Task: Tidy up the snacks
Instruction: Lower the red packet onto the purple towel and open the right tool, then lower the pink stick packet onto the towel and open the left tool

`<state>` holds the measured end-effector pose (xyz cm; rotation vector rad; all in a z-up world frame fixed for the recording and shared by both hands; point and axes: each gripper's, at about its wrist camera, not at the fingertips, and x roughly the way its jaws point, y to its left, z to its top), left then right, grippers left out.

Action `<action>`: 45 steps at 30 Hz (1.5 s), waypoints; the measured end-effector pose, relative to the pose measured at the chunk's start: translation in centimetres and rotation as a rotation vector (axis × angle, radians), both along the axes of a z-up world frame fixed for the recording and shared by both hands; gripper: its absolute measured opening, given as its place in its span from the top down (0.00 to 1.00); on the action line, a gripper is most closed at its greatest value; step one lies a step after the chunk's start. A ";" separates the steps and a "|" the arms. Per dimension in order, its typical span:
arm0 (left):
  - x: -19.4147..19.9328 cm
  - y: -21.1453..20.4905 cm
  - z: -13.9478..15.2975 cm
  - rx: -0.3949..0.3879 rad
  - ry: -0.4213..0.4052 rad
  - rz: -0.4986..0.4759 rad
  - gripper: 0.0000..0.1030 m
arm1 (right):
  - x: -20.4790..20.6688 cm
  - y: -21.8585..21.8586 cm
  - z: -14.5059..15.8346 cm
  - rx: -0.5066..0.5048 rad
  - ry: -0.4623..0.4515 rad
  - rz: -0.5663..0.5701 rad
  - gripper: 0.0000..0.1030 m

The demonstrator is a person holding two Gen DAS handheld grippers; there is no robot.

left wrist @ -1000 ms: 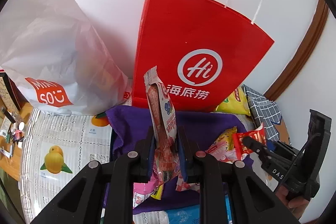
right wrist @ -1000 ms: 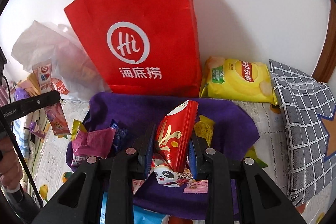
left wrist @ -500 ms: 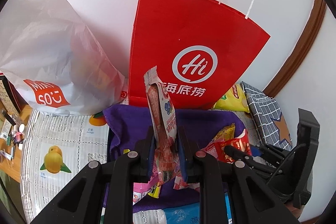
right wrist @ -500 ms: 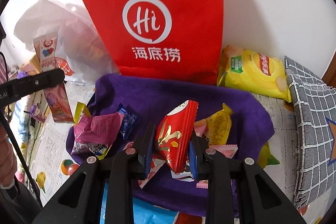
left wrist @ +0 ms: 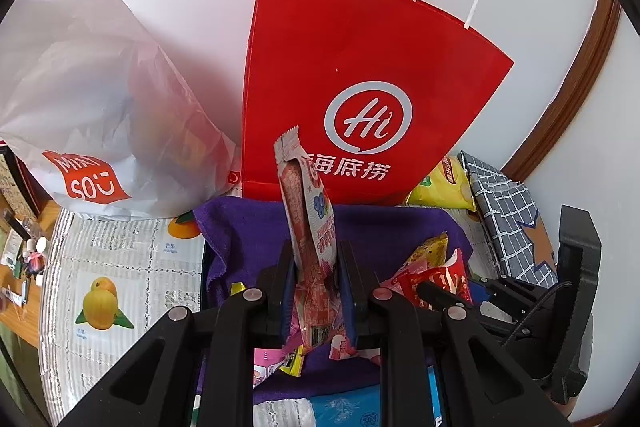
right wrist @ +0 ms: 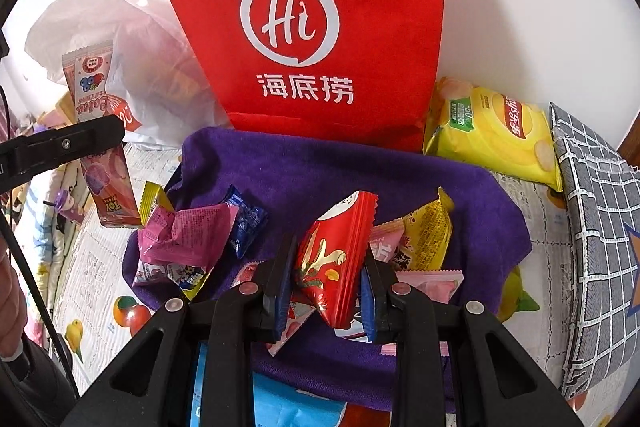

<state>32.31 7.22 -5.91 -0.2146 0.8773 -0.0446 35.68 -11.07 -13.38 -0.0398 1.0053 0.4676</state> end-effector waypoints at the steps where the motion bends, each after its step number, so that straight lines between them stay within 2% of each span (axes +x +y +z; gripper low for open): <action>1: 0.0 0.0 0.0 0.000 0.001 0.000 0.82 | 0.1 0.0 -0.1 -0.001 0.002 0.000 0.72; 5: -0.1 -0.1 0.1 0.002 -0.005 -0.003 0.82 | 0.1 0.2 -0.1 0.018 0.012 0.017 0.72; 33: -0.1 -0.2 0.0 0.007 0.000 -0.007 0.82 | 0.2 1.6 -1.4 -0.035 0.040 0.043 0.71; 45: 0.0 -0.5 -0.2 0.011 0.011 -0.017 0.82 | -0.1 0.8 0.1 -0.035 0.005 0.035 0.71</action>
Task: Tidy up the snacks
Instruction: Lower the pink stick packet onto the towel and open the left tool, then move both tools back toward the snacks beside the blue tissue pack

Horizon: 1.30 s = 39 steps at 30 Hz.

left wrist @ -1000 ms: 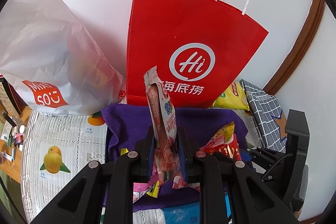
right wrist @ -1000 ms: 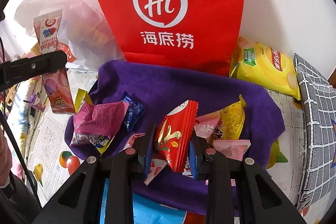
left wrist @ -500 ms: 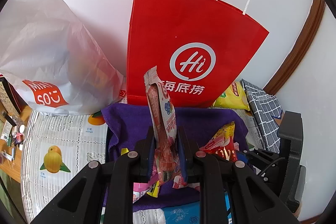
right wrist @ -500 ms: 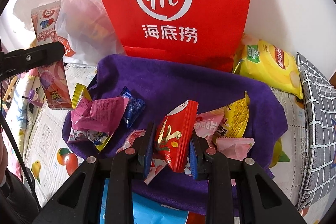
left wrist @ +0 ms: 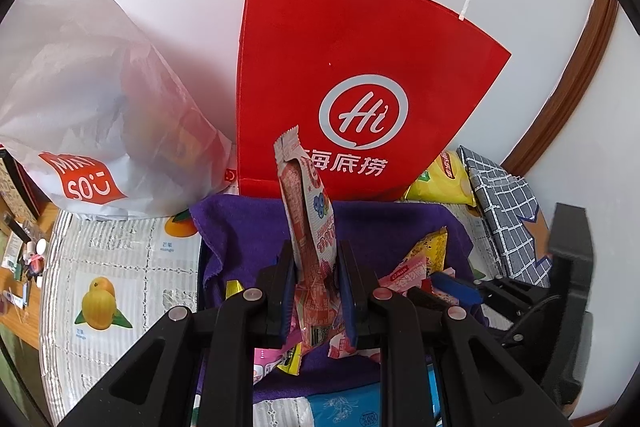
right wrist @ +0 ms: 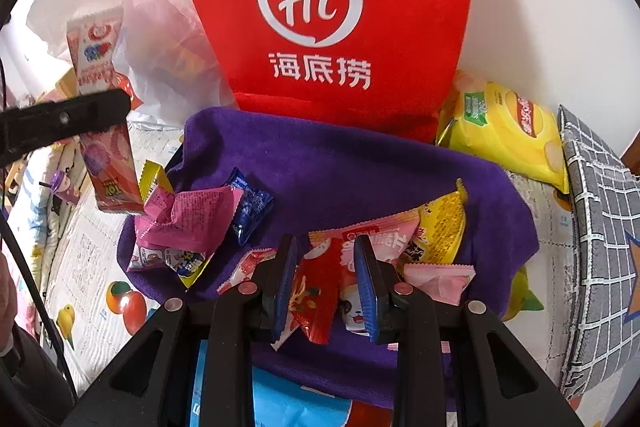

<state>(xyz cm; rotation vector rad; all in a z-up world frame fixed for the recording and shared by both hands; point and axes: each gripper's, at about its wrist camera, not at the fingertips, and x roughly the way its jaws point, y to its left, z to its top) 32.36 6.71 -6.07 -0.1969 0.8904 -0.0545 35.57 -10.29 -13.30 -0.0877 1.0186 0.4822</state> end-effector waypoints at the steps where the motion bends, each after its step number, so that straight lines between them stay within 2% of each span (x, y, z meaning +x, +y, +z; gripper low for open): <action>1: 0.1 -0.1 -0.1 0.000 0.005 -0.002 0.81 | -0.1 -0.3 0.4 0.003 -0.009 -0.004 0.71; 6: 0.7 -0.7 -1.1 0.003 0.041 -0.021 0.81 | -0.5 -1.9 2.4 0.019 -0.063 -0.040 0.71; 12: 1.6 -1.6 -3.1 -0.007 0.131 -0.048 0.81 | -0.8 -3.5 4.1 0.048 -0.105 -0.068 0.66; 17: 1.6 -2.1 -3.7 0.012 0.148 -0.055 0.81 | -1.0 -3.9 4.7 0.054 -0.124 -0.074 0.66; 24: 1.3 -2.1 -3.1 0.011 0.130 -0.061 0.81 | -1.3 -3.3 4.7 0.047 -0.123 -0.064 0.66; 29: 0.8 -1.9 -2.2 0.014 0.099 -0.063 0.81 | -1.6 -2.7 4.8 0.049 -0.136 -0.050 0.51; 34: 0.3 -1.5 -1.1 0.014 0.067 -0.053 0.62 | -2.4 -1.9 5.3 0.026 -0.164 -0.046 0.47; 37: -0.2 -1.5 -0.2 0.013 0.038 -0.052 0.54 | -3.2 -1.5 6.0 0.001 -0.204 -0.055 0.46; 39: -0.7 -1.5 0.5 0.007 0.017 -0.061 0.52 | -3.8 -1.3 6.3 0.006 -0.227 -0.070 0.45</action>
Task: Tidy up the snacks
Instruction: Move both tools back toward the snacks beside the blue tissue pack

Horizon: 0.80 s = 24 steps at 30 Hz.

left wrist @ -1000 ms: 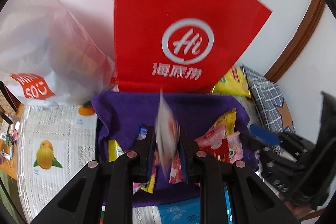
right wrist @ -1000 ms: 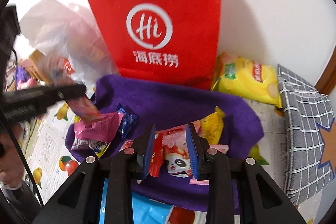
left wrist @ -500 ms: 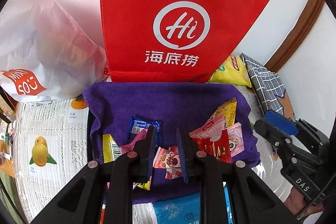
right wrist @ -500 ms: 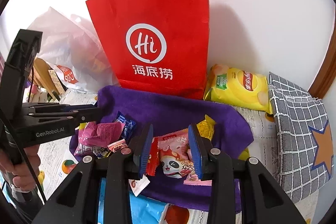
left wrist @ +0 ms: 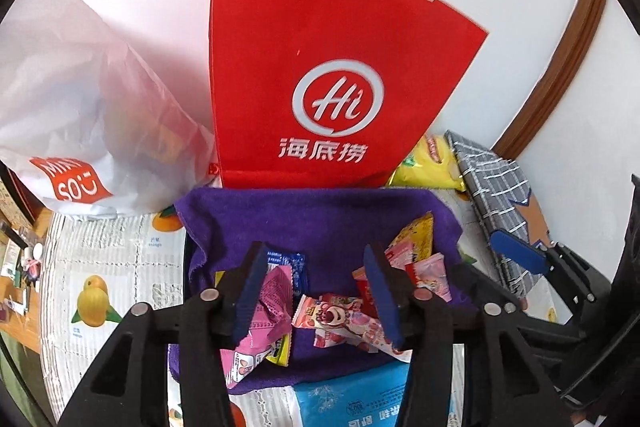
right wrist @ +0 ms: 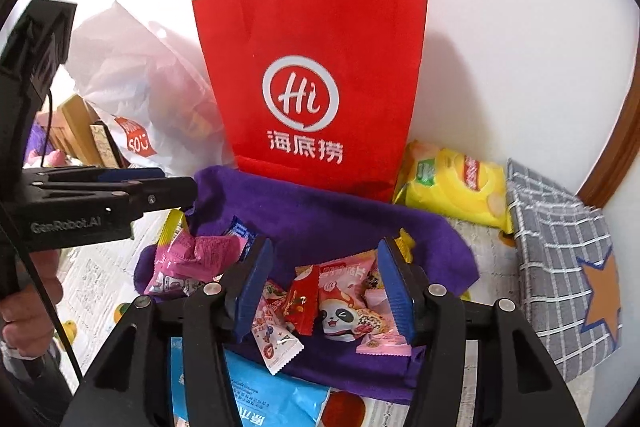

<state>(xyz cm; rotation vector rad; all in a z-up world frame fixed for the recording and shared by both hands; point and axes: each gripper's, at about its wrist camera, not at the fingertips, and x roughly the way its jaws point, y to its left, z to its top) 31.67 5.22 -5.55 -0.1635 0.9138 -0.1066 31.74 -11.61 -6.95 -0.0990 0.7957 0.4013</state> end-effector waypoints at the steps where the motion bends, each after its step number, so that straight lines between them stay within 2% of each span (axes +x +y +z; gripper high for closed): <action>1: -0.2 -0.1 0.3 -0.002 -0.007 -0.003 0.51 | -0.2 0.0 0.0 0.012 0.000 0.001 0.45; 3: -0.6 -0.1 0.9 -0.008 -0.026 -0.014 0.49 | -1.0 0.1 -0.2 0.027 0.019 0.019 0.45; 9: -1.9 -0.4 2.4 -0.021 -0.065 -0.029 0.46 | -4.8 -0.6 -1.0 -0.060 -0.015 -0.031 0.45; 14: -3.5 -1.1 4.0 -0.006 -0.107 -0.030 0.43 | -8.5 -3.3 -2.1 0.026 0.068 -0.054 0.45; 17: -4.7 -1.6 4.9 -0.009 -0.129 -0.037 0.41 | -10.4 -4.1 -3.1 0.037 0.111 -0.062 0.44; 20: -5.9 -1.9 5.3 -0.025 -0.147 -0.032 0.35 | -12.4 -4.5 -4.2 0.025 0.136 -0.060 0.43; 24: -7.5 -2.2 4.9 -0.042 -0.109 -0.039 0.35 | -14.9 -4.3 -5.5 0.018 0.142 -0.034 0.40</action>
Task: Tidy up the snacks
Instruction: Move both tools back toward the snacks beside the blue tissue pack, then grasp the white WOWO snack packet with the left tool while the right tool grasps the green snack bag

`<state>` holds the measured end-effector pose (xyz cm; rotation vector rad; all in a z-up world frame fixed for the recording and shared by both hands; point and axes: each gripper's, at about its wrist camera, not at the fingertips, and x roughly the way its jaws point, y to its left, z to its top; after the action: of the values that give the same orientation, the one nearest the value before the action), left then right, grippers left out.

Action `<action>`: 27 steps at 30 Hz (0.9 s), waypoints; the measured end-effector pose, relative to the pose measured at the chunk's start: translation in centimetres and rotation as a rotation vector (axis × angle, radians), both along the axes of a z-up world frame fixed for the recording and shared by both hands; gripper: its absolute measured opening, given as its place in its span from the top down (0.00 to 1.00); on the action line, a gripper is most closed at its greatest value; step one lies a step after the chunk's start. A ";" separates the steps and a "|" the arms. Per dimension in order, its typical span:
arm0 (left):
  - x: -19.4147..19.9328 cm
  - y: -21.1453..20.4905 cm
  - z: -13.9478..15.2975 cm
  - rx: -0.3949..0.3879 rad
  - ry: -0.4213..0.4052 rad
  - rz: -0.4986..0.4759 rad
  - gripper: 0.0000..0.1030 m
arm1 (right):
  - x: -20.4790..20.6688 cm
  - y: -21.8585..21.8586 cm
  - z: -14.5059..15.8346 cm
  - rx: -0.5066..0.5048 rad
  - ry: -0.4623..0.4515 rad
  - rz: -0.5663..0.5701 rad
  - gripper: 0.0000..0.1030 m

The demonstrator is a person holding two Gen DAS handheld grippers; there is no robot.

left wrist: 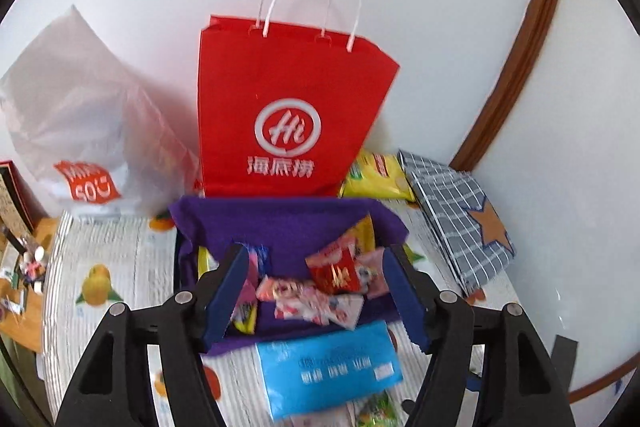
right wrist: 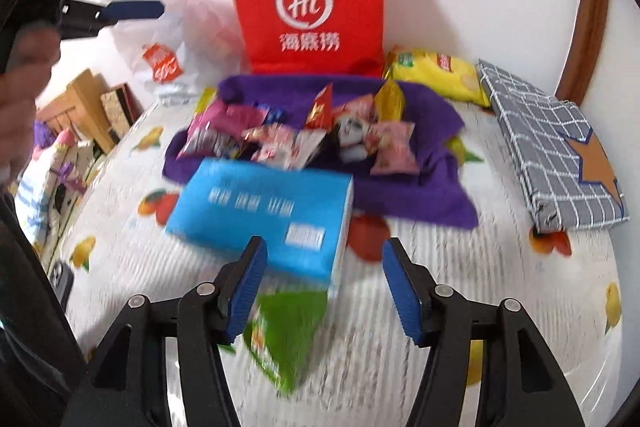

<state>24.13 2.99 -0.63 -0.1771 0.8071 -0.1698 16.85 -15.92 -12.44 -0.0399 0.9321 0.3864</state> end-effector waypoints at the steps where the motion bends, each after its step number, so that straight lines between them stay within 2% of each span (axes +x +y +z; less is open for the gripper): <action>1: -0.6 0.0 0.0 0.009 0.001 0.001 0.35 | -0.6 0.1 -0.3 0.012 0.003 0.011 0.40; 7: -4.5 1.1 -0.5 0.084 -0.007 0.042 0.34 | -2.5 1.5 -2.5 0.052 0.032 0.043 0.39; 12: -7.8 2.6 -3.0 0.117 0.023 0.074 0.34 | -3.3 2.9 -5.1 -0.061 -0.001 0.029 0.40; 16: -9.3 3.5 -5.1 0.093 0.062 0.085 0.34 | -3.0 3.2 -6.8 -0.080 0.036 0.025 0.42; 17: -9.5 3.6 -5.7 0.090 0.073 0.082 0.34 | -3.0 3.2 -7.0 -0.077 0.038 0.034 0.42; 19: -10.0 3.3 -6.9 0.098 0.091 0.069 0.34 | -3.4 3.2 -7.1 -0.066 0.022 0.051 0.57; 22: -10.6 2.9 -8.9 0.113 0.121 0.050 0.34 | -3.9 2.7 -6.6 -0.048 -0.007 0.044 0.60; 27: -10.5 2.6 -12.1 0.090 0.189 0.022 0.34 | -4.0 1.6 -5.7 -0.018 -0.012 0.018 0.60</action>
<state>13.60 5.57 -12.68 -0.1179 0.9986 -0.0966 12.85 -14.37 -18.13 -0.0669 0.9239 0.3946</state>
